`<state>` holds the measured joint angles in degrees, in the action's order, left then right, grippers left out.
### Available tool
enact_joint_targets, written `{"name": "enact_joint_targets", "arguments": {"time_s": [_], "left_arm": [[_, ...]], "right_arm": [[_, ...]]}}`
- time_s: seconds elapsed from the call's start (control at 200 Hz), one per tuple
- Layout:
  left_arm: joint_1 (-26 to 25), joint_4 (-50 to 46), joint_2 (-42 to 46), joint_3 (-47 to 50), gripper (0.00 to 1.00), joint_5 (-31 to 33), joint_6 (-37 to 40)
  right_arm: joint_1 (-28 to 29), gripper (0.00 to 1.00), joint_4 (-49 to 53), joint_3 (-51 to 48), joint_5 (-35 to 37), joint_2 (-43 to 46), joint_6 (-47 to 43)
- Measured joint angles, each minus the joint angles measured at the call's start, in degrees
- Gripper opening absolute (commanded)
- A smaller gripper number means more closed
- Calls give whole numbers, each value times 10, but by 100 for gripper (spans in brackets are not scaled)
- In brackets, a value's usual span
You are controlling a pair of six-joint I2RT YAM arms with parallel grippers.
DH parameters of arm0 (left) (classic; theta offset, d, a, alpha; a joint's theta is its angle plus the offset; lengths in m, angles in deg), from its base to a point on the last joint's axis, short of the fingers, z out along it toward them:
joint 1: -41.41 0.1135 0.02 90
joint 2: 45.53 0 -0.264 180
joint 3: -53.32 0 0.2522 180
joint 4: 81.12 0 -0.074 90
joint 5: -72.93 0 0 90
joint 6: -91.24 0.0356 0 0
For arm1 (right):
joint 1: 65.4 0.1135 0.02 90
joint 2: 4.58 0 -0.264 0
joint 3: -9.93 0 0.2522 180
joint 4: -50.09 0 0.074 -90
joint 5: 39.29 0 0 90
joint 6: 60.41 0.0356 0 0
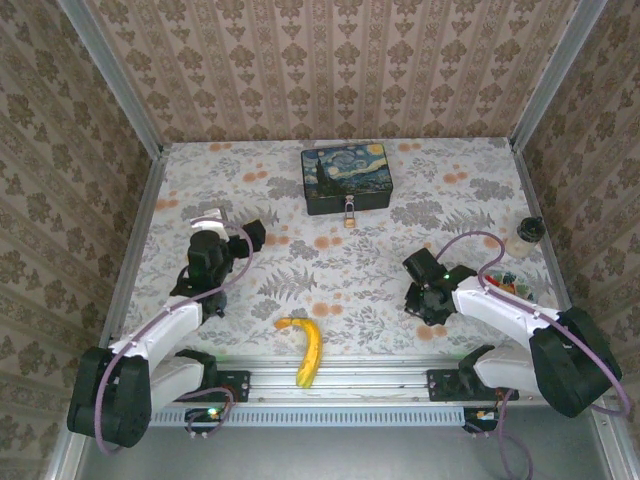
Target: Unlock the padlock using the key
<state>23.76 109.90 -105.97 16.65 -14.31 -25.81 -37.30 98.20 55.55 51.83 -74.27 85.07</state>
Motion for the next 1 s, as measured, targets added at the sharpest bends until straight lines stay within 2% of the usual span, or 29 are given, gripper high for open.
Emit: {"name": "enact_joint_targets", "arguments": {"time_s": [0.41, 1.0], "left_arm": [[-4, 1, -1, -1, 100, 0, 0], [-4, 1, -3, -1, 100, 0, 0]], "right_arm": [[0, 21, -21, 0, -5, -21, -2], [-1, 6, -19, 10, -5, -18, -15]]}}
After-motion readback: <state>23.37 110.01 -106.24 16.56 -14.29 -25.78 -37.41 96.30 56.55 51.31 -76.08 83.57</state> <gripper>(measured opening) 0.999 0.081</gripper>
